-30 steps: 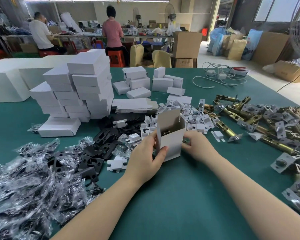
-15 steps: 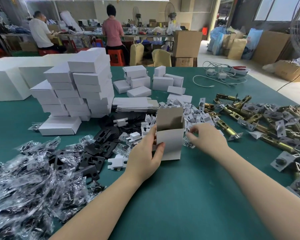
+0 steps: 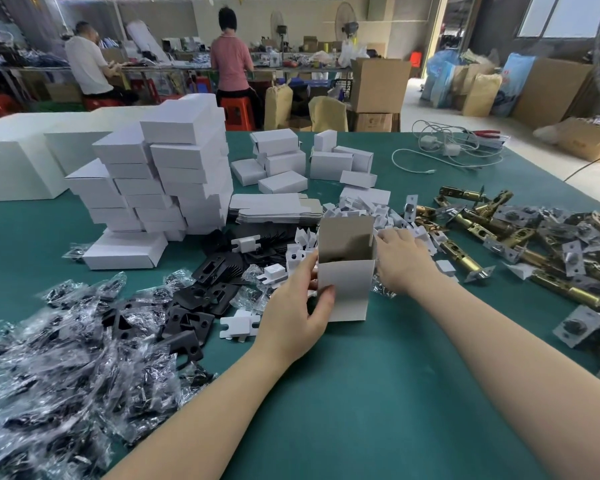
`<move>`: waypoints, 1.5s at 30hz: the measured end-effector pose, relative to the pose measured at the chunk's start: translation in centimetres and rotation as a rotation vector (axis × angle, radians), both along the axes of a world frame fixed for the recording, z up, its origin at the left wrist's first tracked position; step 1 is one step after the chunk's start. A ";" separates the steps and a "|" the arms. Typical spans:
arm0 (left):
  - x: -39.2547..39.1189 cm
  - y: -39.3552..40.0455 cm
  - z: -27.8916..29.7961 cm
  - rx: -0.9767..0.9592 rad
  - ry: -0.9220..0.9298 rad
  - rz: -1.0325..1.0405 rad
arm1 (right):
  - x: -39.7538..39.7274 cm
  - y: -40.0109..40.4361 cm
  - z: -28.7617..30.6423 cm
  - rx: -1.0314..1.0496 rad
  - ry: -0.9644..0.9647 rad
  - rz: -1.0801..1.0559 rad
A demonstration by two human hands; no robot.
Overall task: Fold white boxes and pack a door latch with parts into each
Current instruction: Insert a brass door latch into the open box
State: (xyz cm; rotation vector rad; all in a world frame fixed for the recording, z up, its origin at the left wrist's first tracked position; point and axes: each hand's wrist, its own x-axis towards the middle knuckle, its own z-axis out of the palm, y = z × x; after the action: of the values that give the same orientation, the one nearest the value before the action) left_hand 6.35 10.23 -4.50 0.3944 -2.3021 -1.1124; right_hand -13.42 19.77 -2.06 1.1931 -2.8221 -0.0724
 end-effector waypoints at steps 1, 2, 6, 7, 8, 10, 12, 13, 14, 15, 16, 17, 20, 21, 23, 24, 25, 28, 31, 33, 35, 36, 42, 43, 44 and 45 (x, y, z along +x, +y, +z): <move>0.0 0.0 -0.1 0.001 0.000 0.000 | 0.0 -0.1 -0.1 0.014 -0.041 0.012; 0.0 0.0 -0.2 0.001 0.003 -0.002 | 0.2 -0.1 -0.2 0.019 -0.064 0.020; 0.0 -0.2 -0.3 -0.004 0.018 -0.014 | 0.8 -0.5 0.5 -0.125 -0.046 0.016; -0.1 -0.2 -0.4 0.000 0.020 -0.015 | 1.0 -0.5 0.7 -0.148 -0.048 0.010; -0.1 -0.2 -0.4 0.006 0.023 -0.017 | 1.3 -0.5 0.8 -0.155 -0.069 0.003; -0.2 -0.3 -0.5 0.017 0.031 -0.020 | 1.6 -0.4 0.7 -0.122 -0.111 0.024; -0.3 -0.3 -0.6 0.032 0.039 -0.026 | 1.7 -0.3 0.4 -0.063 -0.099 0.062; -0.3 -0.4 -0.7 0.043 0.048 -0.033 | 1.7 -0.4 0.3 -0.070 -0.088 0.070; -0.4 -0.5 -0.8 0.052 0.058 -0.039 | 1.7 -0.4 0.3 -0.099 -0.081 0.071; -0.4 -0.6 -1.0 0.060 0.066 -0.044 | 1.8 -0.4 0.5 -0.137 -0.070 0.069; -0.5 -0.7 -1.1 0.070 0.070 -0.048 | 1.9 -0.4 0.6 -0.170 -0.056 0.062; -0.6 -0.8 -1.3 0.082 0.074 -0.053 | 1.9 -0.4 0.7 -0.198 -0.043 0.057; -0.8 -1.0 -1.5 0.136 0.102 -0.067 | 2.1 -0.3 0.7 -0.163 -0.030 0.083; -0.8 -1.0 -1.5 0.156 0.115 -0.071 | 2.1 -0.4 0.5 -0.154 -0.053 0.091; -0.8 -1.2 -1.5 0.176 0.146 -0.075 | 2.2 -0.5 0.1 -0.177 -0.113 0.093; -0.7 -1.2 -1.5 0.171 0.162 -0.078 | 2.2 -0.4 -0.1 -0.202 -0.139 0.088; -0.7 -1.2 -1.6 0.154 0.181 -0.083 | 2.2 -0.3 -0.2 -0.247 -0.161 0.088; -0.5 -0.9 -1.8 0.079 0.246 -0.119 | 2.3 -0.1 -0.4 -0.343 -0.159 0.165; -0.6 -0.7 -1.8 0.064 0.278 -0.148 | 1.8 -1.0 0.0 -0.200 -0.088 0.144; -0.6 -0.8 -1.8 0.068 0.283 -0.159 | 1.5 -1.4 0.3 -0.209 -0.115 0.090; -0.6 -0.7 -1.8 0.079 0.277 -0.164 | 1.5 -1.4 0.3 -0.292 -0.176 0.085; -0.6 -0.7 -1.7 0.082 0.274 -0.162 | 1.7 -1.2 0.3 -0.316 -0.196 0.093; -0.5 -0.5 -1.1 0.086 0.234 -0.106 | 1.5 -0.2 0.1 -0.421 -0.278 0.023; -0.6 -0.6 -1.0 0.088 0.208 -0.097 | 1.4 -0.2 0.1 -0.416 -0.240 0.024; -0.7 -0.8 -1.0 0.111 0.186 -0.090 | 1.5 -0.2 0.3 -0.436 -0.194 0.035; -0.8 -0.9 -1.0 0.159 0.169 -0.087 | 1.7 -0.1 0.3 -0.490 -0.174 0.038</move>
State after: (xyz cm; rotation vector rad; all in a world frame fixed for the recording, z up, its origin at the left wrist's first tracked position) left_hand 5.53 9.33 -5.48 0.2507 -2.1079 -1.3240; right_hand -11.74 19.71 -1.75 1.1740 -2.7085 0.7122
